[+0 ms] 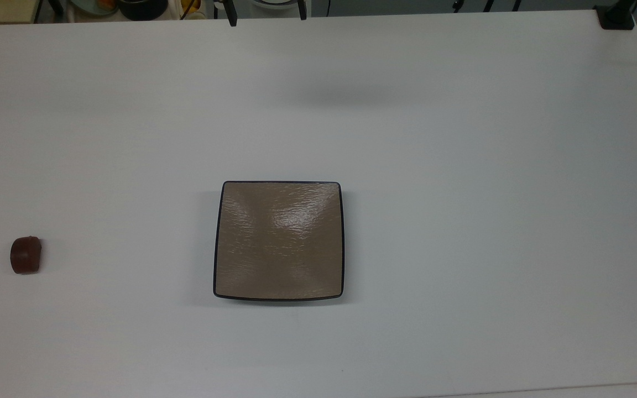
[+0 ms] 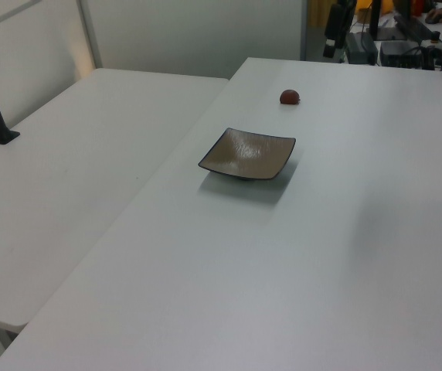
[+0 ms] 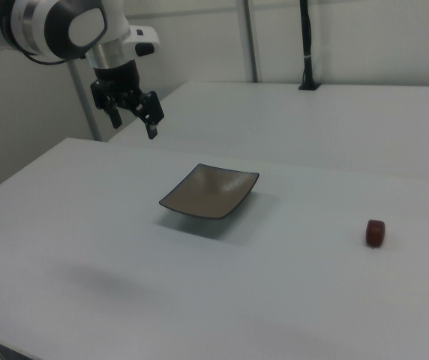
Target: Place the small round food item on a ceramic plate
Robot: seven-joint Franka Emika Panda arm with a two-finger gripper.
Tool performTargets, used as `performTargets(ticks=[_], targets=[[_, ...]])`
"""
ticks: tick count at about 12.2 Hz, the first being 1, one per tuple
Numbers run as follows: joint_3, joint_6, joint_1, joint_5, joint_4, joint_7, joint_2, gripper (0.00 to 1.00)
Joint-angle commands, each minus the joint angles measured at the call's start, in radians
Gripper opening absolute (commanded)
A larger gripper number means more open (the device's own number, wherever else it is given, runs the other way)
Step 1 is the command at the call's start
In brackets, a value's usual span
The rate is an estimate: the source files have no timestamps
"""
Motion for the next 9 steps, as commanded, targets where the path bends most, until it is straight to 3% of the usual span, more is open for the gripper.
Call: performTargets(ticks=[1,9], targets=[[-0.024,0.0,0.028,0.011,-0.015,-0.017,-0.025,1.0],[-0.024,0.001,0.03,0.01,-0.016,-0.018,-0.025,1.0]])
